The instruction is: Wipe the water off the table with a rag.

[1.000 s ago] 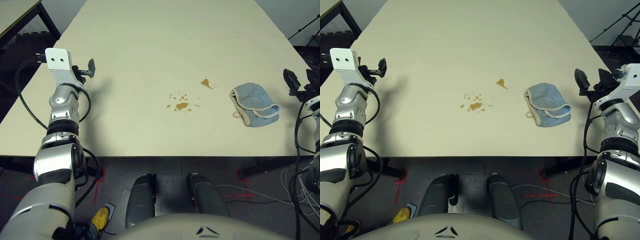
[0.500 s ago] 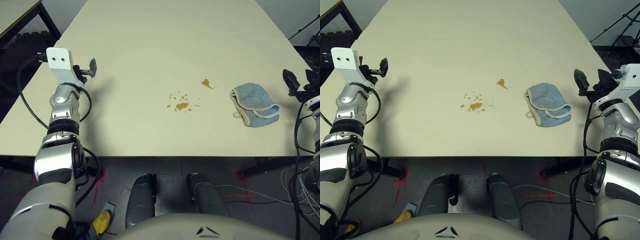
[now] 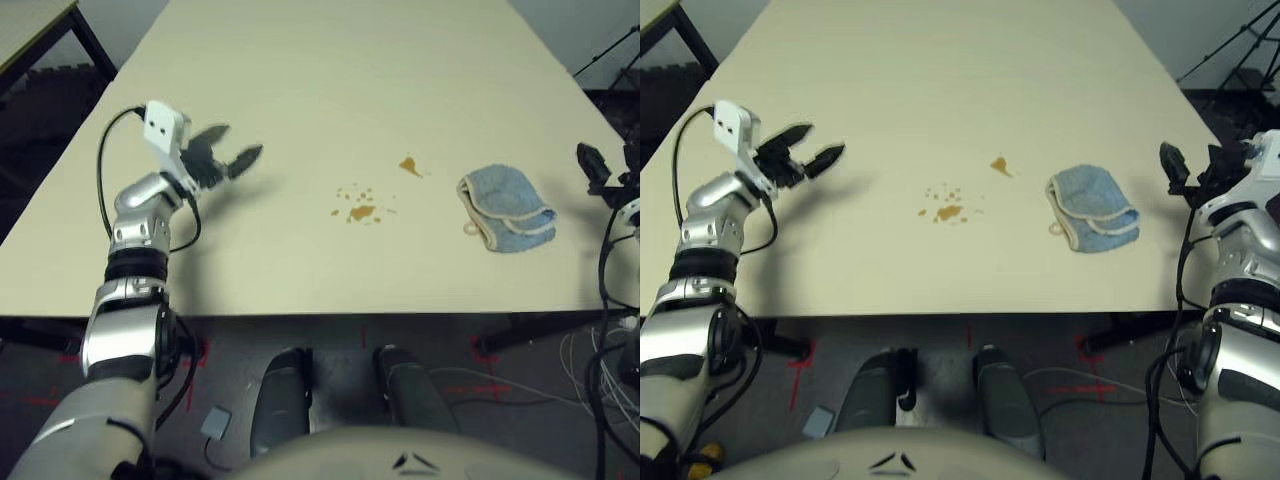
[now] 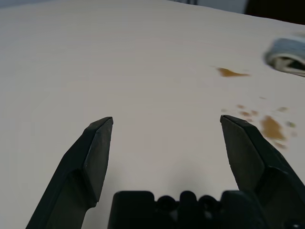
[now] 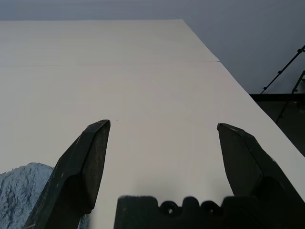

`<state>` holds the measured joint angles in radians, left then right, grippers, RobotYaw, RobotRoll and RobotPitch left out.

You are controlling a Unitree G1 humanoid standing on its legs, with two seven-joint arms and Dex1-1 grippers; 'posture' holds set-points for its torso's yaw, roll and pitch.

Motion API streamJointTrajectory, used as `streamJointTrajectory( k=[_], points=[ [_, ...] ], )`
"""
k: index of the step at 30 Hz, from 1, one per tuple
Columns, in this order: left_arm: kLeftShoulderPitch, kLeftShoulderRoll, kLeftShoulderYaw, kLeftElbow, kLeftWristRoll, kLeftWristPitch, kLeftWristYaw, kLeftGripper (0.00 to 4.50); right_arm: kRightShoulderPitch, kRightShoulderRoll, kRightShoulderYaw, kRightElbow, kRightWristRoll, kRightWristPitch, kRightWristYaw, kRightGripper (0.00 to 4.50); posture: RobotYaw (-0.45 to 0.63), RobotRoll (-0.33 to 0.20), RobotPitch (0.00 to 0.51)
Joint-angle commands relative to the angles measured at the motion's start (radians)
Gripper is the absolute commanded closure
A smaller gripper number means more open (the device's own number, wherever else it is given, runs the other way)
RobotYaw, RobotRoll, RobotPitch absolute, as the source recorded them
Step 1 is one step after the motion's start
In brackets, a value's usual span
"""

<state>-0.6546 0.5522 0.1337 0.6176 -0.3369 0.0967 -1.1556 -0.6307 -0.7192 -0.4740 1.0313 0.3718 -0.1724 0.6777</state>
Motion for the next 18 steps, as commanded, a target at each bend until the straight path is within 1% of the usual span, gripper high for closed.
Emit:
streamJointTrajectory(
  k=[1, 5, 14, 18],
  points=[
    [0.046, 0.034, -0.049, -0.114, -0.043, 0.118, -0.124, 0.00, 0.005, -0.012, 0.000, -0.007, -0.003, 0.014, -0.004, 0.04, -0.25, 0.000, 0.139],
    [0.067, 0.043, -0.080, -0.168, -0.045, 0.164, -0.175, 0.00, 0.003, -0.022, -0.002, -0.010, 0.000, 0.026, 0.002, 0.04, -0.26, 0.000, 0.137],
    [0.099, 0.032, -0.108, -0.210, -0.034, 0.156, -0.195, 0.00, 0.003, -0.038, -0.004, -0.019, 0.004, 0.053, 0.015, 0.04, -0.28, 0.000, 0.135],
    [0.101, 0.023, -0.106, -0.204, -0.033, 0.124, -0.183, 0.00, 0.004, -0.042, -0.003, -0.026, 0.004, 0.063, 0.020, 0.04, -0.29, 0.000, 0.135]
  ],
)
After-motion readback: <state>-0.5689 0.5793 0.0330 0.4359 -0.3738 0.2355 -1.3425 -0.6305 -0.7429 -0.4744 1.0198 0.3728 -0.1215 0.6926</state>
